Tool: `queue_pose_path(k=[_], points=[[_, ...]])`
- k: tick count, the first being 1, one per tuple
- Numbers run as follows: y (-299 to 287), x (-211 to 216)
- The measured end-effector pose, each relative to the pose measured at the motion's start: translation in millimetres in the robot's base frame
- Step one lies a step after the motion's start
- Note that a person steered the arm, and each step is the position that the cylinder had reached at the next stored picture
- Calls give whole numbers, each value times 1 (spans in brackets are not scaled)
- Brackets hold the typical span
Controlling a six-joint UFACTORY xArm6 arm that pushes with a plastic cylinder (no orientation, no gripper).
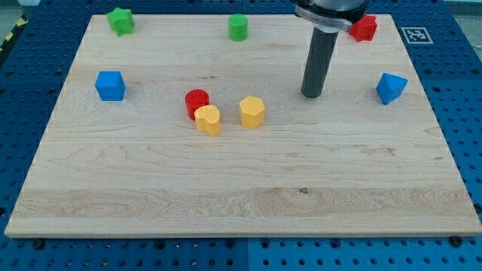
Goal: Move the yellow hexagon to the bottom left of the board
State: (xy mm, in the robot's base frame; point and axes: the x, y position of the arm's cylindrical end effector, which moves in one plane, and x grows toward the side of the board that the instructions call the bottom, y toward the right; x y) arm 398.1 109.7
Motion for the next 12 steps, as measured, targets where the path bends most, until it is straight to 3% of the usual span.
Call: queue_pose_path(k=[3,5,6,9,12], points=[[-1,0],[-105,17],[-117,40],[-117,94],[-59,94]])
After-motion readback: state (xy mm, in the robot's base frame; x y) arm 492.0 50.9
